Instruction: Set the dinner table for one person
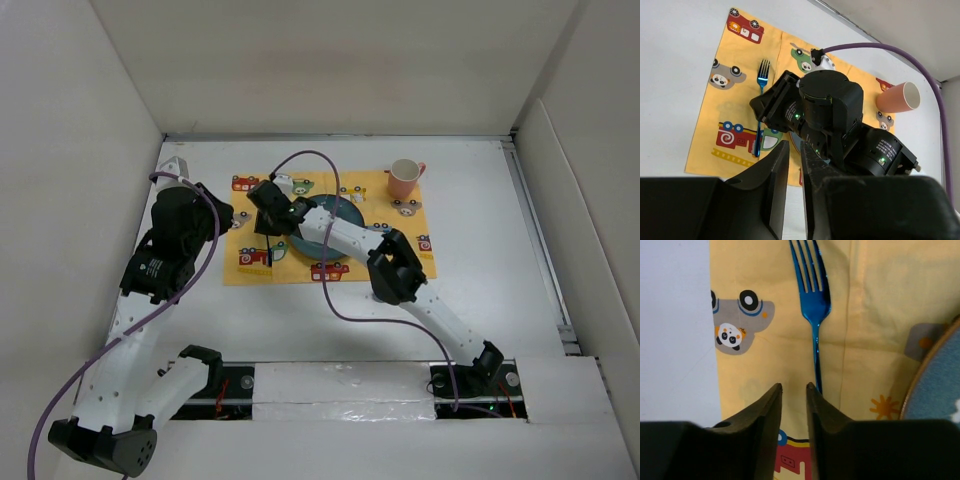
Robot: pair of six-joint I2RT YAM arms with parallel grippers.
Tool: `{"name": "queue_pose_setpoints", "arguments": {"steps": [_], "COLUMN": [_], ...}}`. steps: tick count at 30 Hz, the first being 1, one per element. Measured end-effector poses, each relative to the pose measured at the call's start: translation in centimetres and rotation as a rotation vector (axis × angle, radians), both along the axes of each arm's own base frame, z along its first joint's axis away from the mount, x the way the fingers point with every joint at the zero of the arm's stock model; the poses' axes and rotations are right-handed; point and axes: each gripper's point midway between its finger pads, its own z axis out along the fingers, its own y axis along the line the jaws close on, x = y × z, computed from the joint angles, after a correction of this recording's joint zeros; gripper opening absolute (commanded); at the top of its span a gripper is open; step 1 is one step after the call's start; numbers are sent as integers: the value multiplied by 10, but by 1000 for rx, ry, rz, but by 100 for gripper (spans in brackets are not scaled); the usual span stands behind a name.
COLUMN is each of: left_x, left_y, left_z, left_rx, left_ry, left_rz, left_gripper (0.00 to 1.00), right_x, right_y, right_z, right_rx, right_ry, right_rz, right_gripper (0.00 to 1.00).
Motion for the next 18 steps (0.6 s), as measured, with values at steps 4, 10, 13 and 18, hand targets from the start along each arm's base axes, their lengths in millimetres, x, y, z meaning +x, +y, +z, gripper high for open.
{"name": "queue_pose_setpoints", "arguments": {"steps": [4,10,13,18], "left_x": [1,1,1,-1], "left_y": [-1,-11,-20,-29], "left_z": [1,-2,-1,0], "left_rx": [0,-2,-8,-11], "left_ry": [-3,6,5,-4], "left_rz": [-6,-70,-125,-184], "left_gripper": [13,10,0,0], "right_x": [-8,-40,-79,-150], "right_y": [4,-31,-86,-215], "right_z": [5,95,162,173], "right_rx": [22,61,118,96], "right_ry": [5,-100,-174,-186], "right_rz": [66,222,273,194], "right_gripper": [42,0,0,0]}}
